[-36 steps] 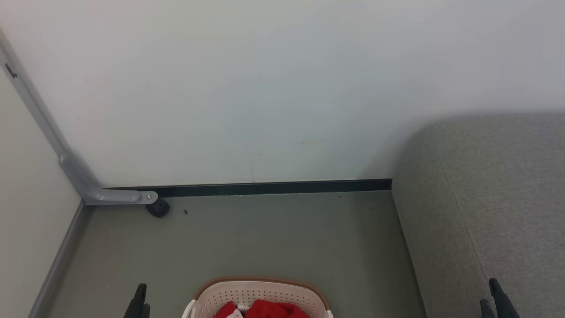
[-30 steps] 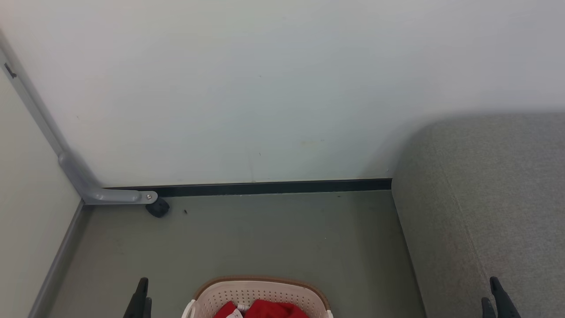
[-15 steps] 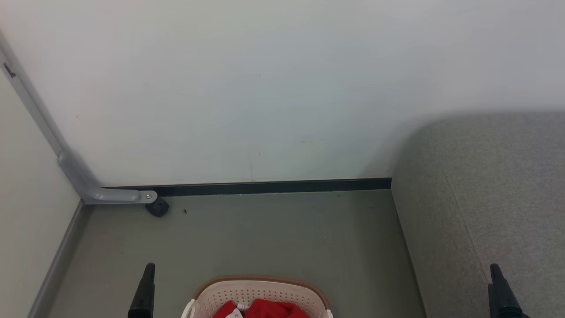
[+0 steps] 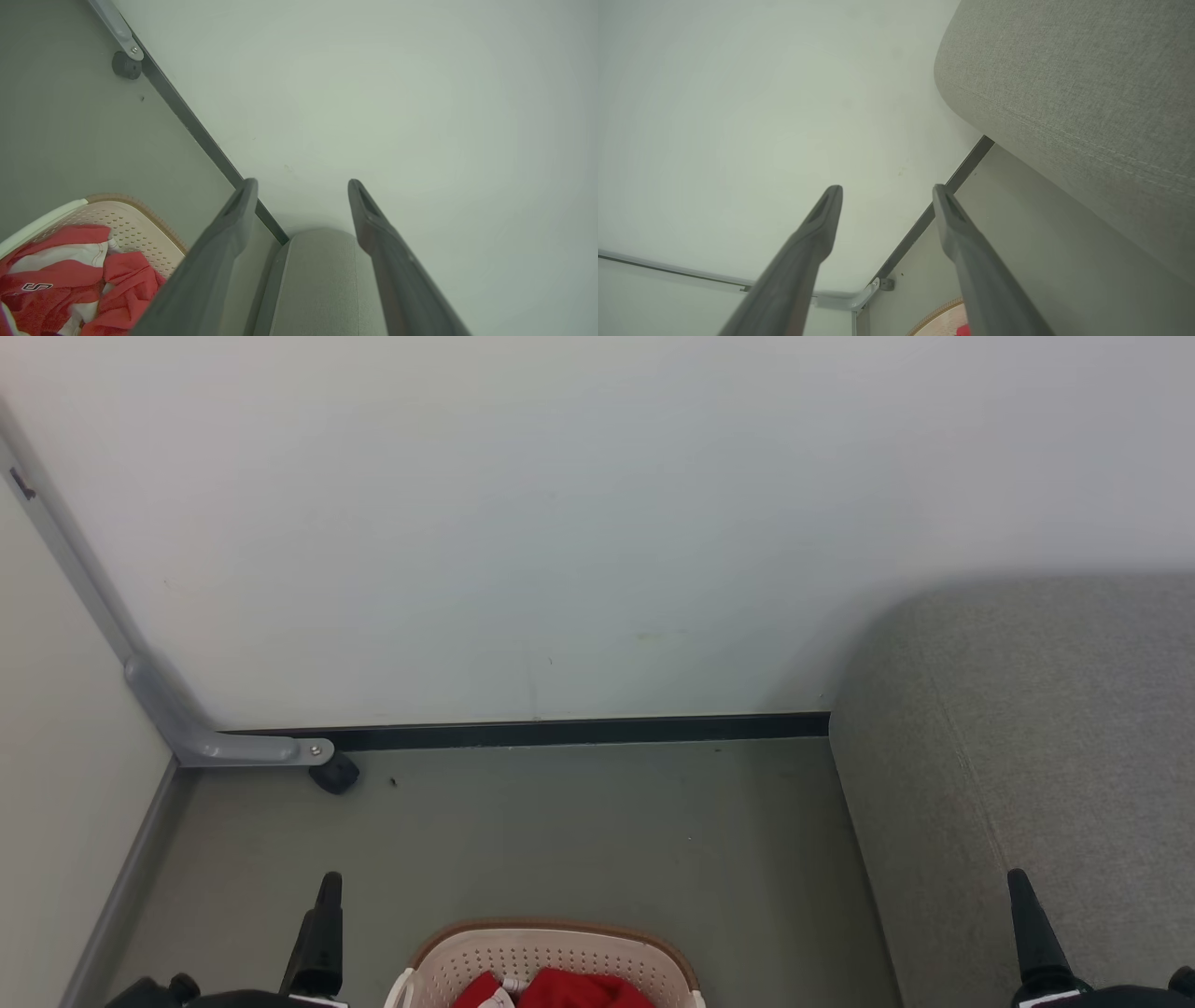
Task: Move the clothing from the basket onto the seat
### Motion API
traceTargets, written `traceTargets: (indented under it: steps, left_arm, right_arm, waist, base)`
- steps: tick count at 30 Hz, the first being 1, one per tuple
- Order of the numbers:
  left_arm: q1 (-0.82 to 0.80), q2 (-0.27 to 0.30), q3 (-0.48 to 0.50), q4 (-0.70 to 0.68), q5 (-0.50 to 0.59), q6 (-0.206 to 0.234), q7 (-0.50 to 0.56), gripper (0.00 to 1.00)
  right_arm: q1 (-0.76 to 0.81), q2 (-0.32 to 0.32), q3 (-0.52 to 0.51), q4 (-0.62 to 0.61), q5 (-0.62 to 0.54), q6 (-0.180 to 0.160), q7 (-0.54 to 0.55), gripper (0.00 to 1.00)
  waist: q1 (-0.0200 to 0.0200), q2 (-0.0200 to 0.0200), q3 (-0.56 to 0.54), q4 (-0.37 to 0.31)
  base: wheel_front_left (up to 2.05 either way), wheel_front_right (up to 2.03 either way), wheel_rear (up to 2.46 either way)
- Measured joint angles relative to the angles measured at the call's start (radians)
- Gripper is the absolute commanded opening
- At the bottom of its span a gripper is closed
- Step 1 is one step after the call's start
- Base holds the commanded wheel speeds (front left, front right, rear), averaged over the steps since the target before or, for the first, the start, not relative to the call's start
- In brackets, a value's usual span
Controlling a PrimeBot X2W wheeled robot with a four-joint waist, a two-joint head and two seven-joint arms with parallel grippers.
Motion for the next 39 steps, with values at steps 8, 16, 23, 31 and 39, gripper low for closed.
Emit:
traceTargets:
  steps: [8,16,23,31,39]
  left_arm:
    - [-0.020,0.015,-0.043,-0.005,0.183,0.027,-0.035,1.00]
    - [-0.035,0.029,-0.087,-0.010,0.334,0.053,-0.058,1.00]
    - [-0.036,0.037,-0.116,-0.011,0.453,0.071,-0.087,1.00]
    - [-0.037,0.044,-0.138,-0.006,0.564,0.089,-0.110,1.00]
    - [-0.053,0.044,-0.157,0.006,0.682,0.115,-0.145,1.00]
  right_arm:
    - [-0.020,-0.033,0.062,0.017,-0.154,-0.023,-0.035,1.00]
    - [-0.038,-0.059,0.115,0.028,-0.282,-0.052,-0.065,1.00]
    - [-0.039,-0.077,0.151,0.039,-0.382,-0.066,-0.089,1.00]
    - [-0.042,-0.093,0.184,0.052,-0.463,-0.074,-0.119,1.00]
    - [-0.059,-0.108,0.216,0.056,-0.566,-0.092,-0.147,1.00]
  waist:
    - [0.0000,0.0000,-0.005,0.001]
    - [0.0000,0.0000,-0.011,0.001]
    - [0.0000,0.0000,-0.017,0.001]
    - [0.0000,0.0000,-0.022,0.002]
    - [0.0000,0.0000,-0.025,0.005]
  base:
    - [0.00,0.00,0.00]
    - [0.00,0.00,0.00]
    - [0.00,0.00,0.00]
    - [0.00,0.00,0.00]
    - [0.00,0.00,0.00]
